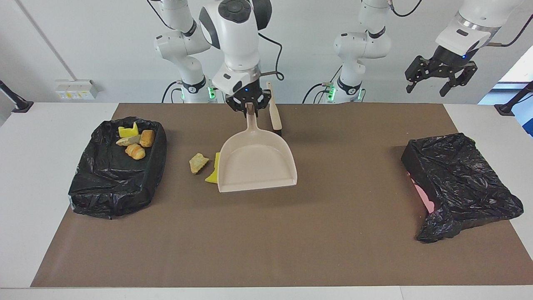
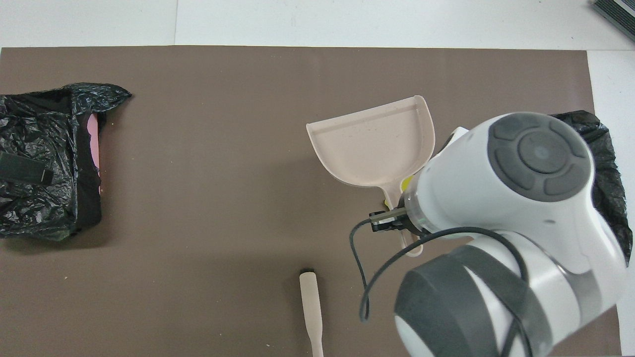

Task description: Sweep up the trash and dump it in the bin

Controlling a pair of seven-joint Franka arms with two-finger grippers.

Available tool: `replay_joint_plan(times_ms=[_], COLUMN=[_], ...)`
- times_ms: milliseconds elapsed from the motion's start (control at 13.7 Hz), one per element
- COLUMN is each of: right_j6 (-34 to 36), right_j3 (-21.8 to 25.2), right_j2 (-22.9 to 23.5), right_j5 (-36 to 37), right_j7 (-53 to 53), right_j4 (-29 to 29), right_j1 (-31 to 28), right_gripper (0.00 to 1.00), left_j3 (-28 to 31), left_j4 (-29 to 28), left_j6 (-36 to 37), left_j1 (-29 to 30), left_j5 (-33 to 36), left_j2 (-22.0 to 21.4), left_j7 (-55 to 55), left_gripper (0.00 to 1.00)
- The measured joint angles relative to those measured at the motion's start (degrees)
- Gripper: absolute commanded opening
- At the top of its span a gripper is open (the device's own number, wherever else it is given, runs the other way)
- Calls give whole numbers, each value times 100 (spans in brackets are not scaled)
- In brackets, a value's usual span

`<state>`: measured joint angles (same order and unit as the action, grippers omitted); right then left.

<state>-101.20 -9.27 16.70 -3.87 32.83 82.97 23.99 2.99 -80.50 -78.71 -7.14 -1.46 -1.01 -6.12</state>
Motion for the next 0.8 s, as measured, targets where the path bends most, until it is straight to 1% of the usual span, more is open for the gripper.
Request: replay_joint_plan(times_ms=[73,218,437,655,801], right_j6=[-203,-518,-873,-1008,-1239], right_j3=[2,4,2,7,28], right_j2=[262,636,1061,1255,1265], right_j5=[0,0,0,87,177], right_j7=[18,18,159,354,354], right_j4=[-131,-195,-195,-68,277], right_j1=[3,40,300,416,409], right_gripper=[0,0,0,0,0], left_j3=[0,-1,-5,-22,-39], left_j4=[0,-1,-3,-4,-4], left_j6=[0,1,5,6,7], left_j1=[0,0,0,-9,-15], left_j5=[0,0,0,0,0], left_j2=[-1,-1,-1,-4,-11], left_j7=[0,0,0,0,0], left_gripper=[100,100,100,100,100])
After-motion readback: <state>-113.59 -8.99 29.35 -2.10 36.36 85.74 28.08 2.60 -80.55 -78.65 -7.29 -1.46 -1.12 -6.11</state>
